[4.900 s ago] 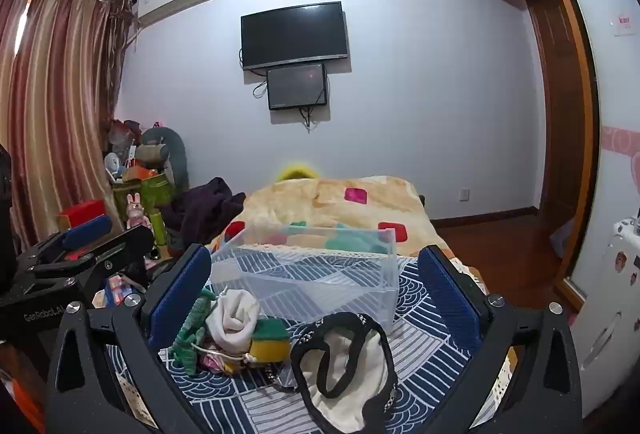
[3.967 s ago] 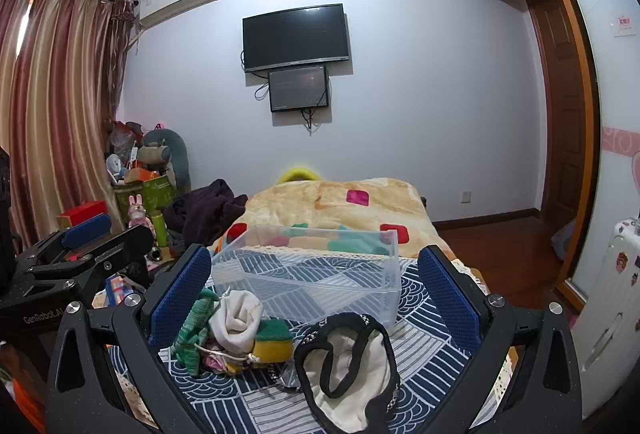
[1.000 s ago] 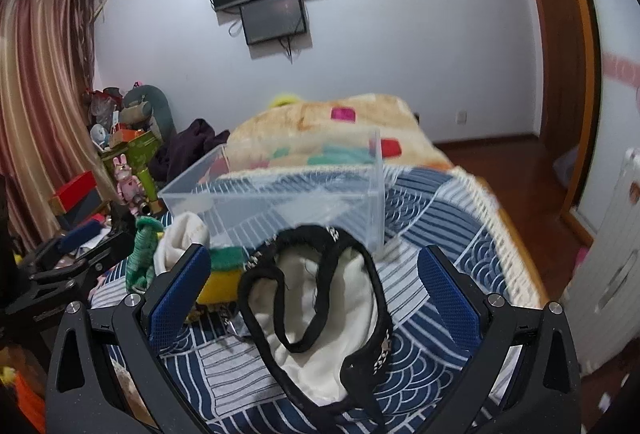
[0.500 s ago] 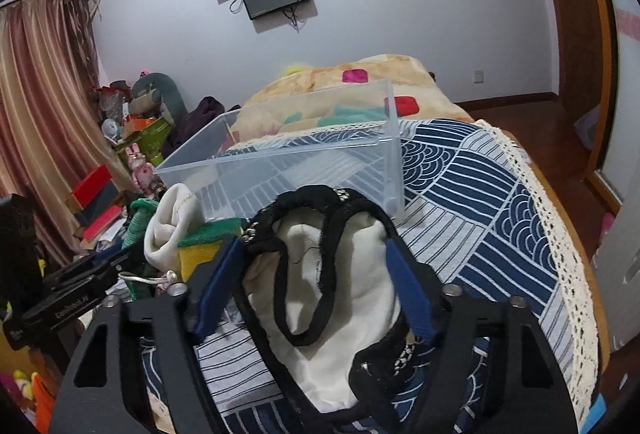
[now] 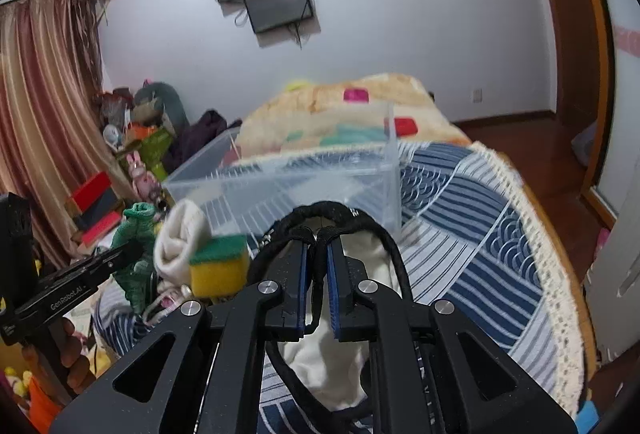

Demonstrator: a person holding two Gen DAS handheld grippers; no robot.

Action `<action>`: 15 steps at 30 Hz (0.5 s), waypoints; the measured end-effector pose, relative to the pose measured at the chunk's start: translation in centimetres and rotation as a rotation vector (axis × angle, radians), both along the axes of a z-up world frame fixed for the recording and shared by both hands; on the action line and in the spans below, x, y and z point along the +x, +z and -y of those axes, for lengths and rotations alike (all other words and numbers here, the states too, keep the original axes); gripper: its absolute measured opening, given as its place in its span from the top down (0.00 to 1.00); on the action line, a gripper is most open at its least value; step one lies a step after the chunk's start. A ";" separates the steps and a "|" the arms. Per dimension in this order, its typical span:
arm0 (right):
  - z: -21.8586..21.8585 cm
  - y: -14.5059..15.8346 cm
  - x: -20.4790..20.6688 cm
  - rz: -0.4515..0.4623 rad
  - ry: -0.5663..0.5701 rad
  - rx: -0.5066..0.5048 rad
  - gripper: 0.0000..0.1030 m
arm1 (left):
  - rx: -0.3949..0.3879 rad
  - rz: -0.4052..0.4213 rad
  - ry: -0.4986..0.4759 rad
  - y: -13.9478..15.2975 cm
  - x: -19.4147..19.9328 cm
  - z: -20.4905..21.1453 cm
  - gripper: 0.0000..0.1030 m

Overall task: Organize soft objects
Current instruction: 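Grasp the green knitted glove with the left tool while the right tool grasps the black-strapped bag, then drop the glove into the box with the left tool while the right tool drops the bag in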

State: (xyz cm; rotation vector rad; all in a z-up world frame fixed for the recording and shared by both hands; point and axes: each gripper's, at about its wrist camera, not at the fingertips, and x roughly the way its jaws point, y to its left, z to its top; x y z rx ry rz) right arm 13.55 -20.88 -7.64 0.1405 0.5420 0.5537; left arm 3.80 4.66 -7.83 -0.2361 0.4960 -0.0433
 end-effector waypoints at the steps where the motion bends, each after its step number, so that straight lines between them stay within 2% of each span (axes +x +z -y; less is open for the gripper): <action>1: 0.1 0.3 -0.1 0.010 -0.005 0.003 0.92 | 0.000 0.014 0.001 0.5 -0.3 -0.1 0.91; 8: 0.4 3.0 -0.8 0.094 -0.046 0.007 0.92 | 0.028 0.089 0.003 3.7 -0.7 -0.3 0.91; 15: -0.2 5.2 0.6 0.150 -0.068 0.000 0.92 | 0.038 0.109 -0.011 5.8 2.0 -0.5 0.91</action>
